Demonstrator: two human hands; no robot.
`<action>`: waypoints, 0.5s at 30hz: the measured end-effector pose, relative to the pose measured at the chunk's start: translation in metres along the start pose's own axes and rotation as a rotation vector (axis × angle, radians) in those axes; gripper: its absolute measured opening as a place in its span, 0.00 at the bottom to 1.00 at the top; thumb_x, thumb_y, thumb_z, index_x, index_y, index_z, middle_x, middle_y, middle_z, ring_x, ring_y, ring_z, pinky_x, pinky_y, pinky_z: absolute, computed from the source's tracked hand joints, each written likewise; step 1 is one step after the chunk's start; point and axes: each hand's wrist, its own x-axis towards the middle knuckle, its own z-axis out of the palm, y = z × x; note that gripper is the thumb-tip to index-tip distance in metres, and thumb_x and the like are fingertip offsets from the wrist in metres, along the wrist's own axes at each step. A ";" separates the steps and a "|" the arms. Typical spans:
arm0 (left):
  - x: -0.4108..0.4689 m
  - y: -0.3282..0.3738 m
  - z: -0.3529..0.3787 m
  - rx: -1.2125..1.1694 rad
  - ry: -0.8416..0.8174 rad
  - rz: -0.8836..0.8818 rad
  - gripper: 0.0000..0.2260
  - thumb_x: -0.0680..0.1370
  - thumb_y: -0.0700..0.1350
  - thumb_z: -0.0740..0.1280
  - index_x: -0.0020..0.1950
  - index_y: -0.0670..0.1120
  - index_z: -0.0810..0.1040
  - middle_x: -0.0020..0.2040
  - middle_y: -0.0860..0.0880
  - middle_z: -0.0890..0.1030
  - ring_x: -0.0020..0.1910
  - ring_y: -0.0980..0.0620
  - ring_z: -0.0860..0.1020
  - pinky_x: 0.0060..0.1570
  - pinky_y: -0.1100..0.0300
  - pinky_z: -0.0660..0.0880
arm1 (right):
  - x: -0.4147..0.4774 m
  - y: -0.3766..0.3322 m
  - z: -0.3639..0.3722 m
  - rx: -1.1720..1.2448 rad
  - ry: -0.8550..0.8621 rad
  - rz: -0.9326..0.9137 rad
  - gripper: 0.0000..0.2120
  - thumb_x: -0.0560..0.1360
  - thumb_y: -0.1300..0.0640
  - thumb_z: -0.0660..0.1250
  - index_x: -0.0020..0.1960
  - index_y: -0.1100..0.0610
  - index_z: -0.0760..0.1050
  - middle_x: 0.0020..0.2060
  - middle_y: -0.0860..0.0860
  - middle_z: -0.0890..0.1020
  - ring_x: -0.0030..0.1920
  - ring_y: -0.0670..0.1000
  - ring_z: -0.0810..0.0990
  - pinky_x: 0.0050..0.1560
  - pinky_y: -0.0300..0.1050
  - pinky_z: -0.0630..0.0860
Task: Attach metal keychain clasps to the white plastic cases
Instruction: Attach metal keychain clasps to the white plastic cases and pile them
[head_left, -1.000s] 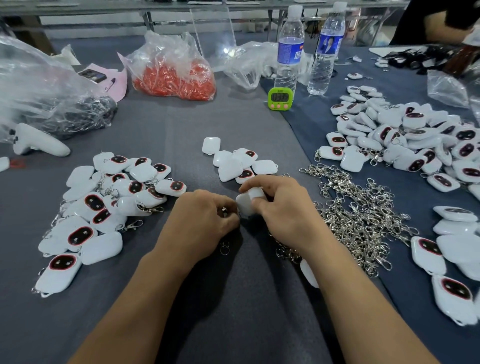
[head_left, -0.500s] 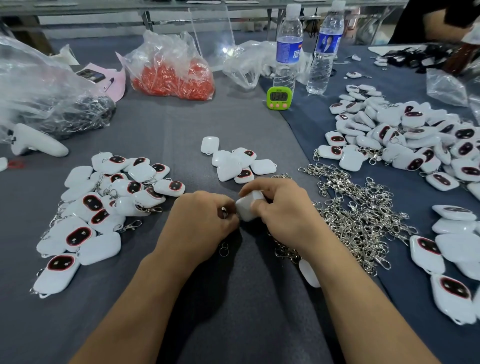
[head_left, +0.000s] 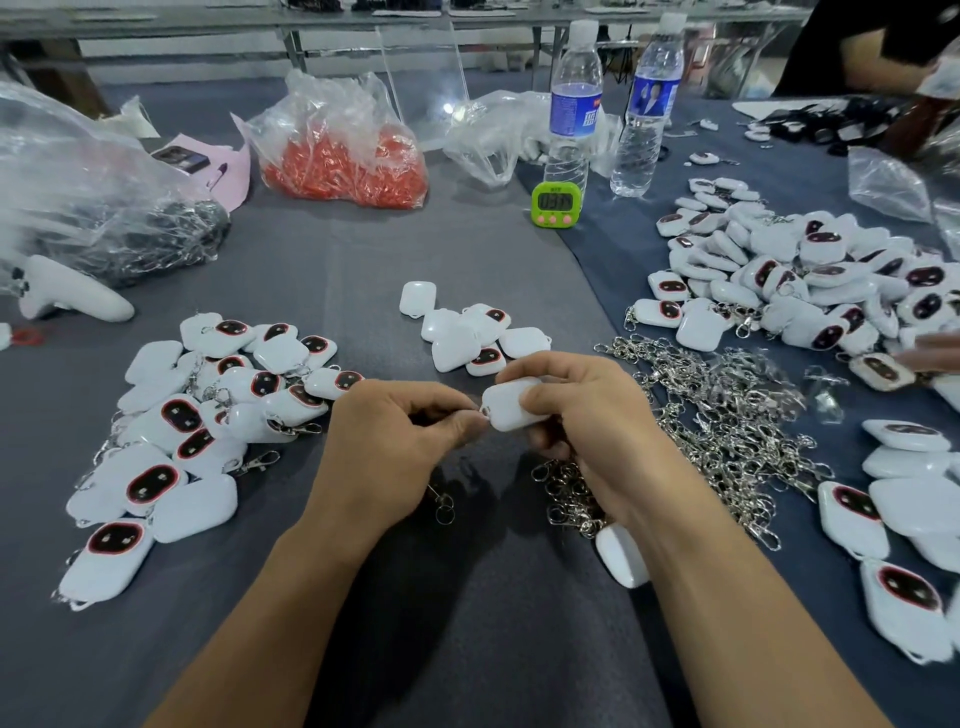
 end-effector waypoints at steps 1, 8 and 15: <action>0.000 0.000 0.000 -0.002 -0.018 -0.018 0.07 0.71 0.42 0.79 0.38 0.55 0.87 0.30 0.59 0.83 0.28 0.64 0.77 0.33 0.74 0.69 | 0.000 0.000 0.001 -0.003 -0.001 -0.005 0.16 0.73 0.73 0.61 0.42 0.57 0.83 0.37 0.58 0.82 0.24 0.48 0.67 0.21 0.35 0.64; -0.004 -0.002 -0.001 0.238 0.041 0.080 0.09 0.70 0.47 0.80 0.46 0.59 0.85 0.35 0.62 0.82 0.36 0.61 0.79 0.39 0.66 0.73 | -0.005 0.002 0.011 -0.004 0.043 -0.084 0.16 0.73 0.73 0.61 0.45 0.57 0.84 0.38 0.57 0.83 0.27 0.50 0.71 0.24 0.38 0.66; 0.004 0.001 0.003 -0.325 -0.085 -0.151 0.09 0.74 0.38 0.76 0.40 0.53 0.88 0.31 0.49 0.83 0.30 0.56 0.77 0.35 0.65 0.76 | -0.003 0.000 0.009 0.238 -0.019 -0.009 0.13 0.78 0.71 0.60 0.53 0.64 0.81 0.34 0.56 0.81 0.26 0.49 0.71 0.23 0.39 0.64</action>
